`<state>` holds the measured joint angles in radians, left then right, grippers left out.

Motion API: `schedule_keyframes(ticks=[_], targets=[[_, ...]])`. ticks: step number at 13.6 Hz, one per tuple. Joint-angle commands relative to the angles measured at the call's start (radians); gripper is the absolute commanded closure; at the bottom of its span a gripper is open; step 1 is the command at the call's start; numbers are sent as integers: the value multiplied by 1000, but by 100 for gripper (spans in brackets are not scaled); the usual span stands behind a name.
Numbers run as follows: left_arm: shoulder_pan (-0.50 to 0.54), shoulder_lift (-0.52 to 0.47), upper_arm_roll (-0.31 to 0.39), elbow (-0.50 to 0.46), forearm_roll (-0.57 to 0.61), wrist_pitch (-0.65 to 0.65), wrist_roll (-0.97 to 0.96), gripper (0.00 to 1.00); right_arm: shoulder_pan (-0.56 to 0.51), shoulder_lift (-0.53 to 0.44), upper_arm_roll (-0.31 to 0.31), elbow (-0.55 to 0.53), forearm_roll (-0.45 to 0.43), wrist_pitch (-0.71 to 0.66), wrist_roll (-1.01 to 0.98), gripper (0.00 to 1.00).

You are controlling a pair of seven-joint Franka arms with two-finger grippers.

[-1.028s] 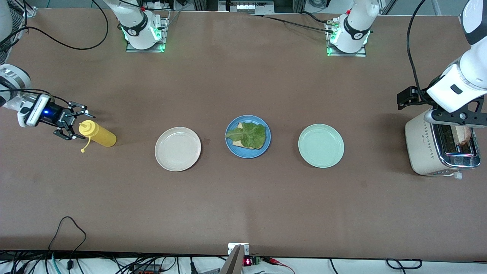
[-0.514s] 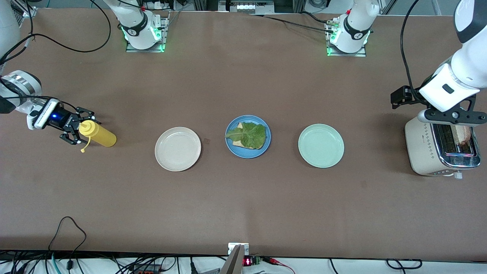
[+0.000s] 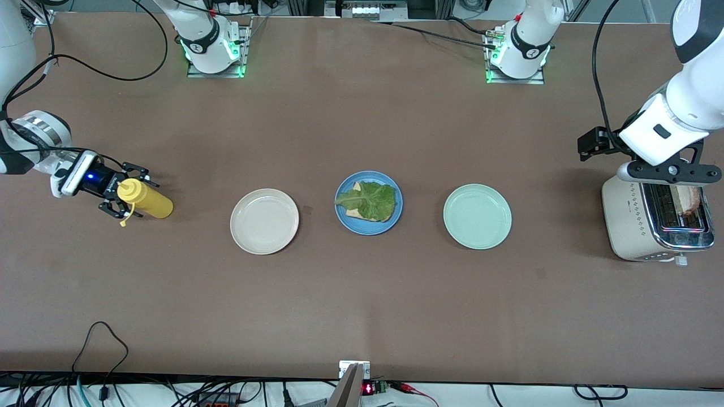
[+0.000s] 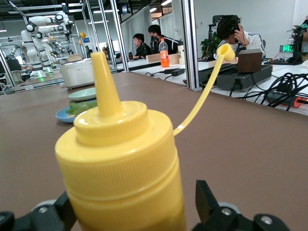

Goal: Make sandwich in blue plate with both arms
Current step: 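Lift and tip the yellow bottle with the right gripper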

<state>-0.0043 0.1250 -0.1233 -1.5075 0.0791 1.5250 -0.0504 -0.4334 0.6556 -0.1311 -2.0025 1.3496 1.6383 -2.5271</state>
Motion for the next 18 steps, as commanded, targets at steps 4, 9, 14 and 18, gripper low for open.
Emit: schedule_keyframes(ticks=[4, 9, 14, 18], targets=[[6, -11, -6, 7, 21, -20, -5, 0, -8, 15, 16, 5, 10, 5, -16, 60], [6, -11, -6, 7, 21, -20, -5, 0, 22, -23, 18, 20, -22, 35, 1, 95], [6, -11, -6, 7, 21, -23, -5, 0, 135, -209, 18, 39, -249, 245, 196, 100], [6, -11, -6, 7, 21, -25, -5, 0, 339, -318, 18, 54, -449, 412, 454, 100]])
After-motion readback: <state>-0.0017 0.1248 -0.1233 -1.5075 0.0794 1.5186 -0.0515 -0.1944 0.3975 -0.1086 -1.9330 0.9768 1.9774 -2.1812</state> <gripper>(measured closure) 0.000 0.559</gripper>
